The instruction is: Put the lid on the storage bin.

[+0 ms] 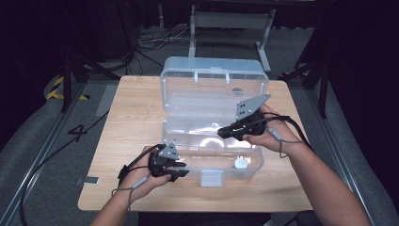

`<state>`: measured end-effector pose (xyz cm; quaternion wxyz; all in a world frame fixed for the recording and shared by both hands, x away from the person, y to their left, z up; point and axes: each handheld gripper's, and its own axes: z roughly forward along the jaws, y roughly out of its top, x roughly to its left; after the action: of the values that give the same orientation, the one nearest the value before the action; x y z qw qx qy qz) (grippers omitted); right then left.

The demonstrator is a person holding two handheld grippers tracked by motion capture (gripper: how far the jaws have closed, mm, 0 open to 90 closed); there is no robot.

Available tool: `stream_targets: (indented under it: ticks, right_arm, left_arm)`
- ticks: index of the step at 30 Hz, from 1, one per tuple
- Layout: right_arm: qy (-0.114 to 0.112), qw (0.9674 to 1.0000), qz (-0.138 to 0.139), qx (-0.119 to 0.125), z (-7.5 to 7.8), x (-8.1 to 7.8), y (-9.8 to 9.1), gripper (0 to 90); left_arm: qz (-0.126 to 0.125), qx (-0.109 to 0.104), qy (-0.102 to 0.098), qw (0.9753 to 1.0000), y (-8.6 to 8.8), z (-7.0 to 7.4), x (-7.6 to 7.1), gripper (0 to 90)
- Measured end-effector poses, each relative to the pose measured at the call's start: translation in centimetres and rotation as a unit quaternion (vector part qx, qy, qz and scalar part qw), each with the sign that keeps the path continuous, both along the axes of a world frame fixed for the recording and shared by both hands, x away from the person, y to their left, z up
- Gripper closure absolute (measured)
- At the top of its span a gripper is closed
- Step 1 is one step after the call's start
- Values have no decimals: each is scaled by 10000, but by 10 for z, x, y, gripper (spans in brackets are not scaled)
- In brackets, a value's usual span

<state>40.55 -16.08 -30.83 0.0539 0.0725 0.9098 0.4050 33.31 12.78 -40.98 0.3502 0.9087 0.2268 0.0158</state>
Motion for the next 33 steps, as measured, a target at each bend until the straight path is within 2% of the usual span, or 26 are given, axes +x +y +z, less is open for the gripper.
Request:
stream_targets:
  ticks: [33]
  right_arm:
    - [57, 10000, 64, -41, -3, -5, 1, 871]
  left_arm:
    - [22, -3, 23, 10000, 0, 0, 0, 706]
